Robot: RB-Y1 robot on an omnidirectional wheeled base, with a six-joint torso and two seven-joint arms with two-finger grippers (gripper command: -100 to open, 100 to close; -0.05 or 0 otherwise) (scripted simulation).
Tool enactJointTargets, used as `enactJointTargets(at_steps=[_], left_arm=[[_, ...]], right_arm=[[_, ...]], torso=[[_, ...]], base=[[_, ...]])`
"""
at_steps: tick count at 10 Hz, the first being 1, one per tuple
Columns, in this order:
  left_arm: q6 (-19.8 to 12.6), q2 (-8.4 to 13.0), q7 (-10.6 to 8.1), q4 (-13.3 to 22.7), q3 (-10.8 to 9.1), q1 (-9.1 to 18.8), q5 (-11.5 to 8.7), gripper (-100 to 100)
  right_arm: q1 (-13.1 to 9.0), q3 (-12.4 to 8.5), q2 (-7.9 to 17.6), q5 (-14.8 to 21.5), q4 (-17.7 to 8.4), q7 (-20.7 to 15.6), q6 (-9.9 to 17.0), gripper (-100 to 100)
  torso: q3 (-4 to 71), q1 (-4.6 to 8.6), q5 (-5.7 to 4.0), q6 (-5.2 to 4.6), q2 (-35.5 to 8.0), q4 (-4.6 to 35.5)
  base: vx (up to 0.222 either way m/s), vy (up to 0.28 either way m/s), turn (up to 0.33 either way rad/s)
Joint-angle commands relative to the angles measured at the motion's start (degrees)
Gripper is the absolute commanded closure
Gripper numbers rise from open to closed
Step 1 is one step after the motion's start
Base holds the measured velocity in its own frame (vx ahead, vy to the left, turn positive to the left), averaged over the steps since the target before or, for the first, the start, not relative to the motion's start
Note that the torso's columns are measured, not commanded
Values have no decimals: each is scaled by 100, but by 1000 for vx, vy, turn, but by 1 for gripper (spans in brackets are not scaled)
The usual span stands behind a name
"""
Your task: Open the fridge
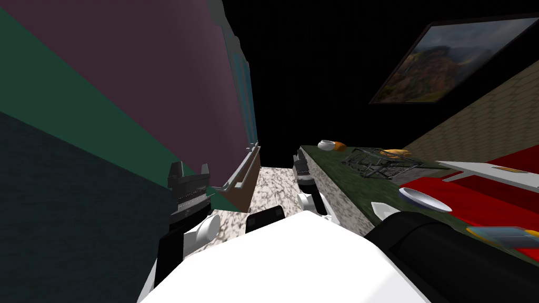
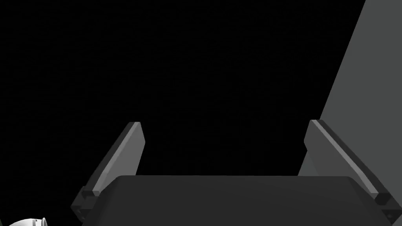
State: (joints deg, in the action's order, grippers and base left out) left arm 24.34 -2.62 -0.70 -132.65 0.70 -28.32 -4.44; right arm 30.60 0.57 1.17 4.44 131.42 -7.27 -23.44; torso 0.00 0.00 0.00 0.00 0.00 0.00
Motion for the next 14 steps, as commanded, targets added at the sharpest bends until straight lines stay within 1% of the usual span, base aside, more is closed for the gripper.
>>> enactJointTargets(at_steps=[1, 3, 9, 10, 11, 12, 14], left_arm=[[0, 0, 0, 0, 0, 0, 0, 0], [0, 0, 0, -1, 0, 0, 0, 0], [1, 0, 0, -2, 0, 0, 0, 0], [10, 287, -11, 37, 8, 19, -8, -100], [18, 446, -21, 73, 15, 36, -15, -100], [18, 511, -21, 73, 15, 36, -15, -100], [42, 849, -48, 169, 36, 83, -35, -100]], right_arm=[[0, 0, 0, 0, 0, 0, 0, 0], [0, 0, 0, 0, 1, 0, 0, 0], [0, 0, 0, 0, 2, 0, -1, 0], [0, 0, 0, 0, 2, 0, -1, 0], [0, 0, 0, 0, 0, 0, 0, 0], [1, 0, 0, 0, -1, 0, 0, 0], [1, 0, 0, 0, -1, 0, 0, 0]], torso=[[467, 0, 0, 0, -232, 235], [2014, 0, 0, 0, -1003, 1006], [7073, 0, 0, 0, -3539, 3537], [7919, 0, 0, 0, -3962, 3960], [8316, 0, 0, 0, -4150, 4148], [8432, 0, 0, 0, -4198, 4202], [8458, -2, 1, 0, -4224, 4226]], base=[[0, 0, 0], [0, 0, 0], [0, 0, 0], [23, -7, -16], [45, -10, -20], [37, -4, -6], [50, -8, -21]])
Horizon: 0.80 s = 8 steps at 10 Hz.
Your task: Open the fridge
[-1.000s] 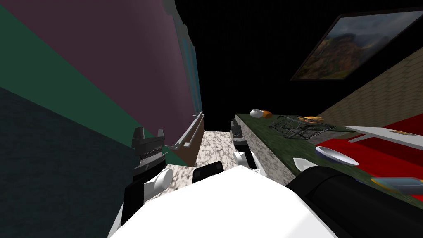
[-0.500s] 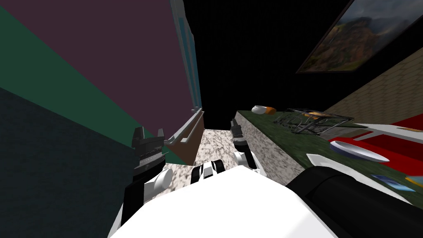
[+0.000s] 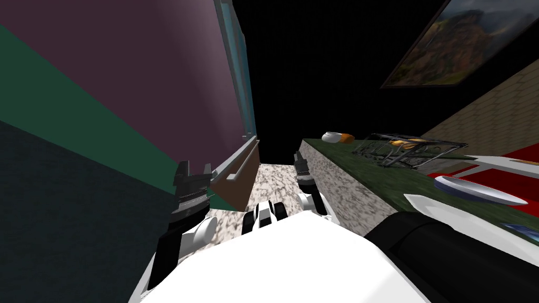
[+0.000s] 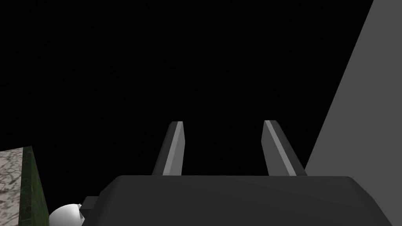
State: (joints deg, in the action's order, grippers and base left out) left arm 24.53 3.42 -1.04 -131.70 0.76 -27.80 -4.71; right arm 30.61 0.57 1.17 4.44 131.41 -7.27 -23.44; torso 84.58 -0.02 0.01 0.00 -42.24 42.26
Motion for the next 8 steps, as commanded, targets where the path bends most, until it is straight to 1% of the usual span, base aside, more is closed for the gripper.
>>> enactJointTargets(at_steps=[1, 3, 4, 6, 8], left_arm=[[37, 372, -30, 130, 42, 59, -20, -100], [68, 553, -65, 247, 69, 118, -46, -100], [119, 664, -120, 422, 110, 210, -87, -100], [171, 621, -173, 582, 151, 296, -128, -100], [235, 489, -240, 774, 201, 402, -178, -100]], right_arm=[[0, 0, 0, 0, 0, 0, 0, 0], [1, 0, 0, 0, 0, 0, 0, 0], [1, 0, 0, 0, 0, 0, 0, 0], [2, 0, 0, 0, 0, 0, 0, 0], [2, 0, 0, 0, 0, 0, 0, 0]], torso=[[1, 5, -1, 0, 0, 1], [4, 2, -1, 0, 3, 0], [2, 3, -1, 0, -1, 1], [10, 14, -3, 1, 11, -3], [2, -1, 0, 0, 0, 2]], base=[[83, -15, -31], [93, -14, -39], [171, -25, -88], [172, -49, -50], [193, -29, -70]])
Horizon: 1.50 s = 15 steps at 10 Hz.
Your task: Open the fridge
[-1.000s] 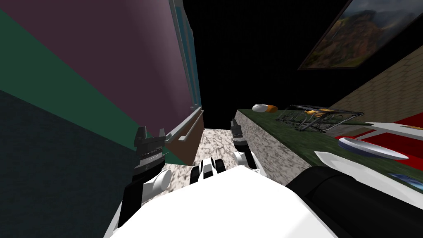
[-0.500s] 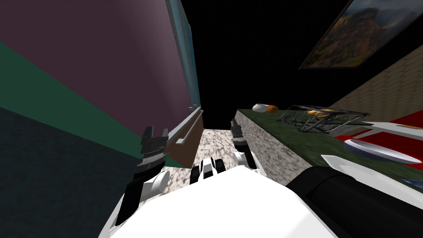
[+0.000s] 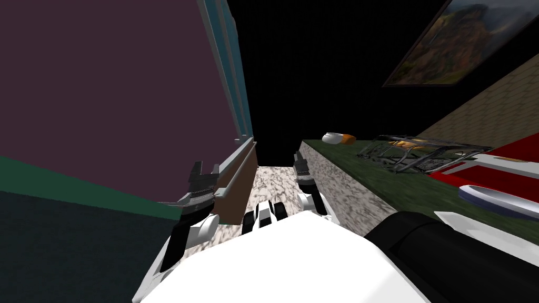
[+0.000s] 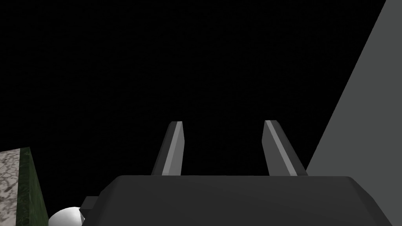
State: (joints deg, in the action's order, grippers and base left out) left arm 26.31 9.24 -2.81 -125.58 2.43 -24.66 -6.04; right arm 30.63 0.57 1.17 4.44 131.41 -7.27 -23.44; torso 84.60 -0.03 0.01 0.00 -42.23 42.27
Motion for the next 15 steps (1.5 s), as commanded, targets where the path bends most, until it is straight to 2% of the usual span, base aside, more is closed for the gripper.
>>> enactJointTargets(at_steps=[1, 6, 8, 10, 12, 15], left_arm=[[103, -155, -110, 295, 69, 162, -81, -100], [258, 0, -269, 763, 189, 418, -202, -100], [335, -41, -345, 974, 247, 538, -260, -100], [397, -226, -405, 1127, 292, 629, -307, -100], [434, -440, -441, 1213, 318, 682, -334, -100], [472, -860, -476, 1296, 345, 734, -361, -100]], right_arm=[[0, 0, 0, 0, 0, 0, 0, 0], [-1, 0, 0, 0, 0, 0, 0, 0], [0, 0, 0, 0, 0, 0, 0, 0], [-2, 0, 0, 0, 0, 0, 0, 0], [-1, 0, 0, 0, 0, 0, 0, 0], [-3, 0, 0, 0, -1, 0, 1, 0]], torso=[[-3, 0, 1, 0, -5, 1], [-9, 8, -2, 0, -15, 4], [4, 5, -1, 0, 8, -2], [25, -27, 47, -66, 101, -26], [54, -30, 45, -46, 133, -42], [53, -44, 81, -96, 188, -57]], base=[[233, -25, -83], [169, -26, -66], [203, -23, -46], [159, -2, -35], [125, -5, -58], [31, 4, 1]])
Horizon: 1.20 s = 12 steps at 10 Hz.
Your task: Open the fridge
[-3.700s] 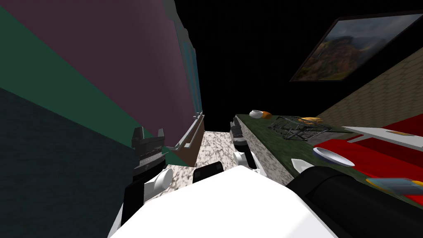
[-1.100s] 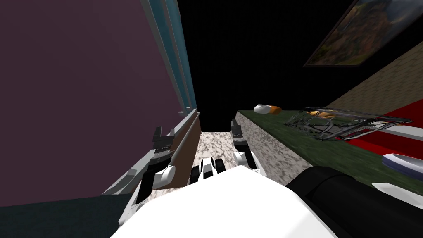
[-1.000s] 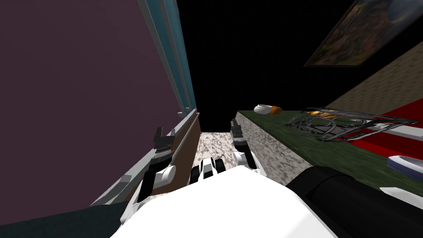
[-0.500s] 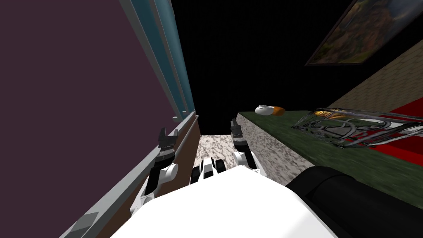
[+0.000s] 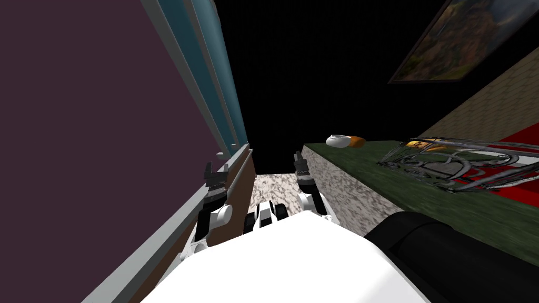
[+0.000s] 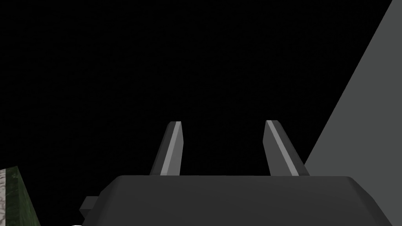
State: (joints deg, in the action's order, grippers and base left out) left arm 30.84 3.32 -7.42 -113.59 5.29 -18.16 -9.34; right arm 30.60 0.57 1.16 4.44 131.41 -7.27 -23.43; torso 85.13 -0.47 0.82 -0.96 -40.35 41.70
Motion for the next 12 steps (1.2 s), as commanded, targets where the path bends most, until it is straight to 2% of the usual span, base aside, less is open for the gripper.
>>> enactJointTargets(at_steps=[1, 2, 6, 7, 8, 9, 12], left_arm=[[24, -357, -19, 106, 62, 90, -35, -100], [31, -205, -17, 15, -30, 59, 7, -100], [-531, -199, 58, -550, -125, 92, 2, -100], [-594, -200, 66, -609, -134, 96, 0, -100], [-517, -195, 54, -548, -125, 87, 2, -100], [-342, -197, 33, -373, -101, 79, 8, 100], [-90, -195, 0, -137, -68, 63, 16, 100]], right_arm=[[0, 0, 0, 0, 0, 0, 0, 0], [1, 0, 0, 0, 0, 0, 0, 0], [2, 0, 0, 0, 1, 0, -1, 0], [2, 0, 0, 0, 1, 0, 0, 0], [1, 0, 0, 0, 0, 0, 0, 0], [0, 0, 0, 0, 0, 0, 0, 0], [0, 0, 0, 0, 0, 0, 0, 0]], torso=[[1, 26, 13, -1, 16, -15], [-8, 64, 29, -9, 30, -31], [-54, 48, -79, 94, -184, 56], [-67, 48, -82, 95, -208, 63], [-72, 48, -82, 96, -217, 66], [-71, 48, -82, 96, -217, 65], [-131, 35, -57, 97, -256, 69]], base=[[0, -18, 8], [-29, 3, 41], [47, -1, 25], [50, 3, 18], [20, 0, 3], [-32, -4, -40], [-38, 11, -16]])
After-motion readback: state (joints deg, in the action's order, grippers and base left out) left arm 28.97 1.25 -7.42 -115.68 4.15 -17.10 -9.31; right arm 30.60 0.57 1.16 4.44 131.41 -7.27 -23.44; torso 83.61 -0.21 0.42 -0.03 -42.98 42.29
